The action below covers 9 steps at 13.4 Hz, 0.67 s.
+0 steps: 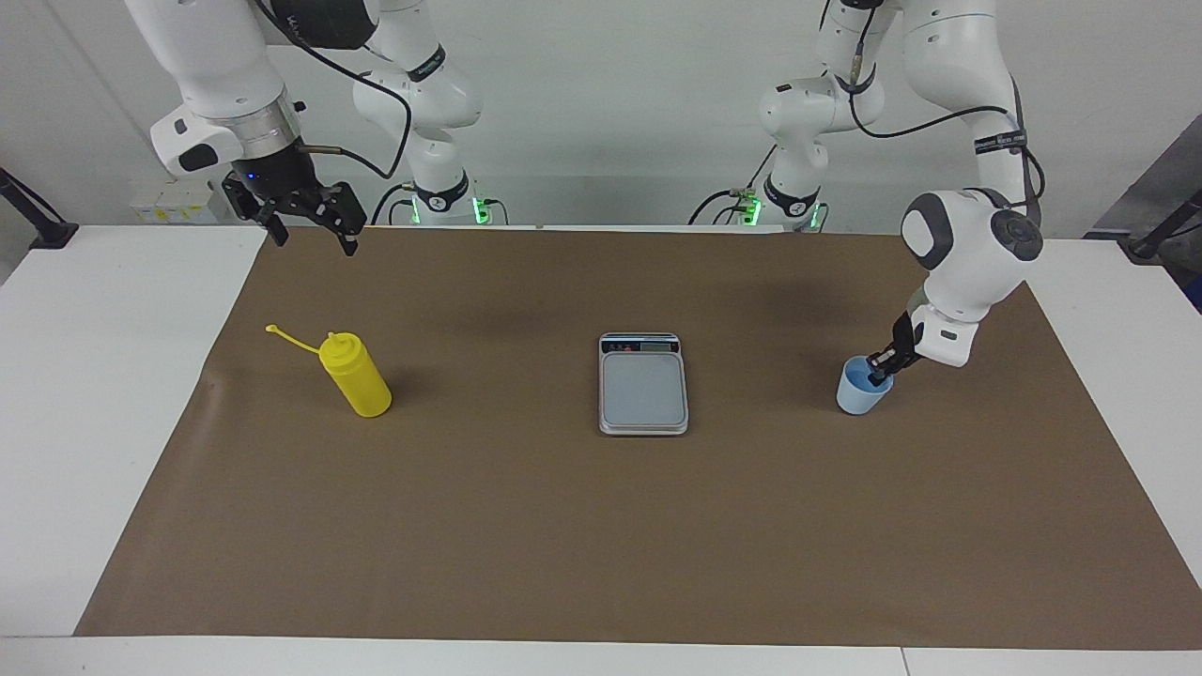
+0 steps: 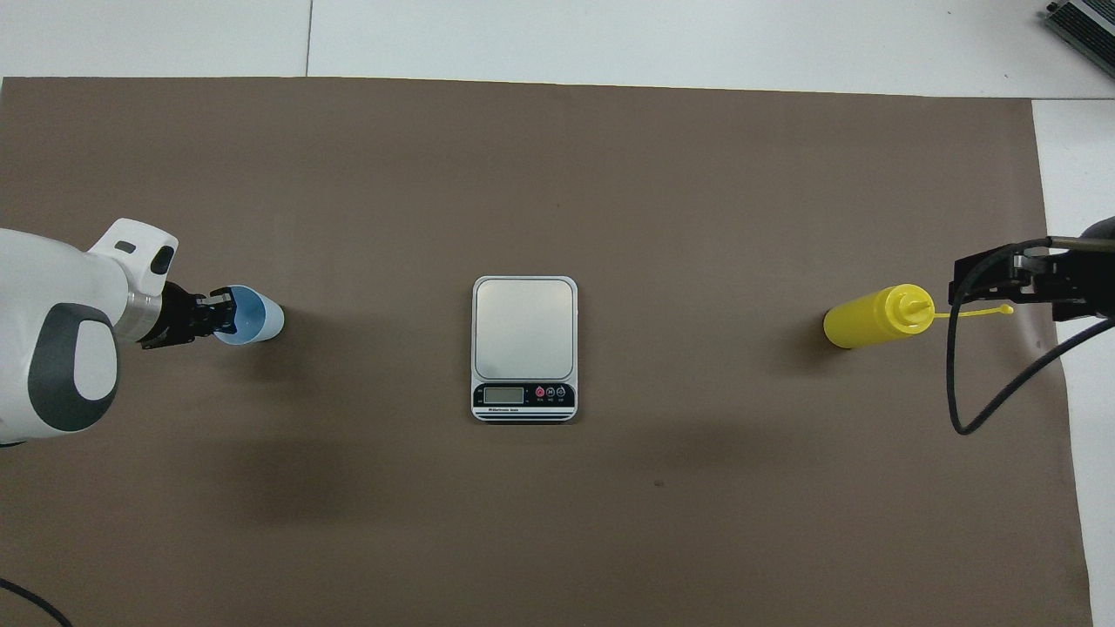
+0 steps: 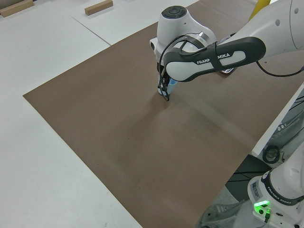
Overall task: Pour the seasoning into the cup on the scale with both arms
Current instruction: 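Carry the cup with the left gripper onto the scale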
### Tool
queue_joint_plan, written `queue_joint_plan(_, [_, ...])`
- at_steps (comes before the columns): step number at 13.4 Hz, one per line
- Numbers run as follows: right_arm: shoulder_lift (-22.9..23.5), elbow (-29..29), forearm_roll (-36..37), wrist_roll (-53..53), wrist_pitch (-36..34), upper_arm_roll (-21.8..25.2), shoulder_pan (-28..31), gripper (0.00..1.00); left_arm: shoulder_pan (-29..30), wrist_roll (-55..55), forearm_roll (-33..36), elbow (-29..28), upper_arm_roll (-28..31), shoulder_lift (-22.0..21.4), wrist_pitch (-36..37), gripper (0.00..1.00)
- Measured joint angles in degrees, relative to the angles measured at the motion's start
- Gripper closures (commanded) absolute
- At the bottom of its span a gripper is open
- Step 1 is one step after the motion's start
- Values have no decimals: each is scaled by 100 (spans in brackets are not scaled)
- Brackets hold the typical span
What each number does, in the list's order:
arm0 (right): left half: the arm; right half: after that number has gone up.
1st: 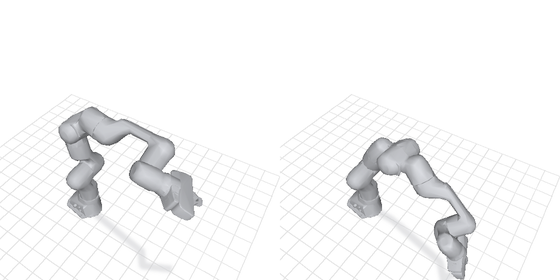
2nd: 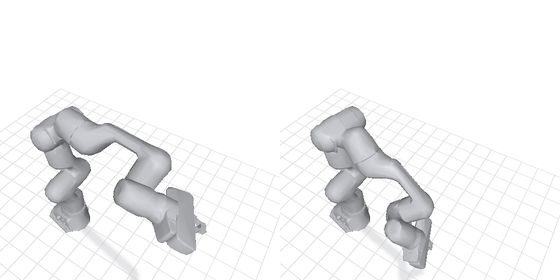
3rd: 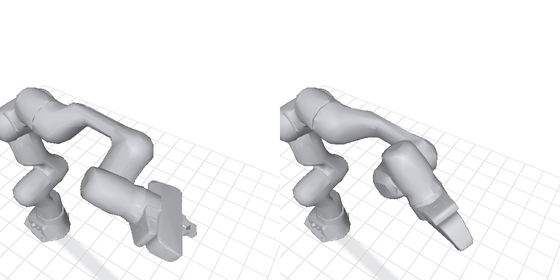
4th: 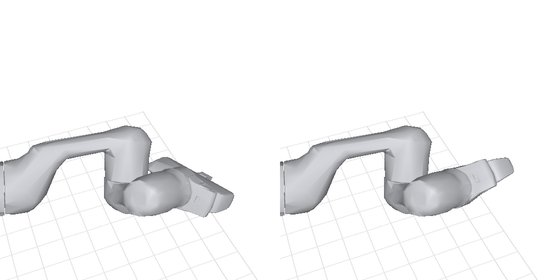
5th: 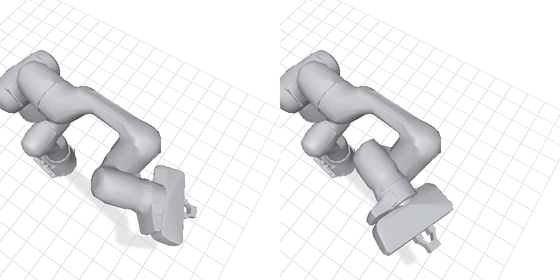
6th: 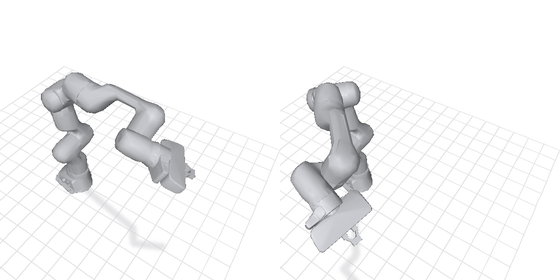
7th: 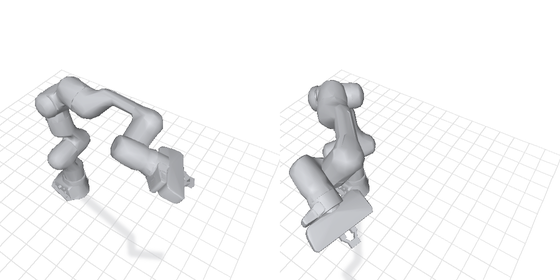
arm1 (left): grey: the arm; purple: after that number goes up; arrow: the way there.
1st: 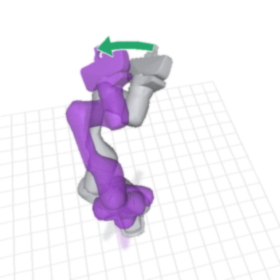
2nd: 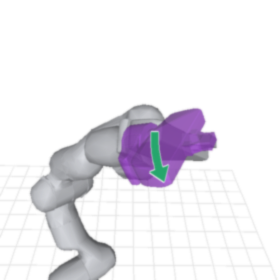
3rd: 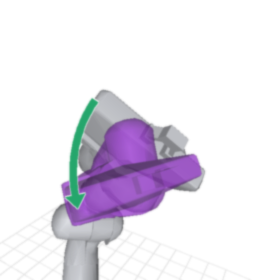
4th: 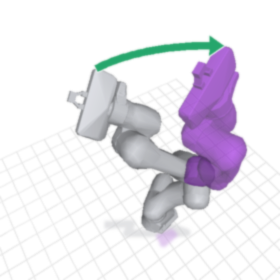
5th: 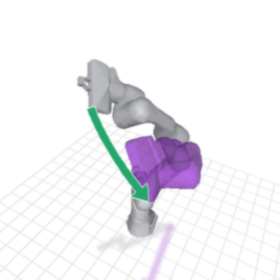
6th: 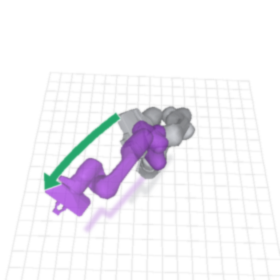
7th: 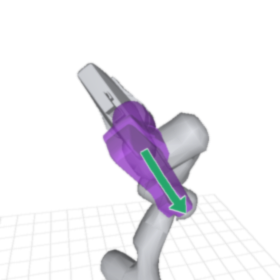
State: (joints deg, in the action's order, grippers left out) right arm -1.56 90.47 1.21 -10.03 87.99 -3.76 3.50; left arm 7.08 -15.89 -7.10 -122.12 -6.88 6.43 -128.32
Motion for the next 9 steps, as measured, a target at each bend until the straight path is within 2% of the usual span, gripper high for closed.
queue_joint_plan(6, [0, 0, 0, 0, 0, 0, 0, 0, -14, 0, 0, 1208, -29, 13, 1454, 100])
queue_joint_plan(9, [0, 0, 0, 0, 0, 0, 0, 0, -297, -25, 0, 1579, -62, 15, 1883, 100])
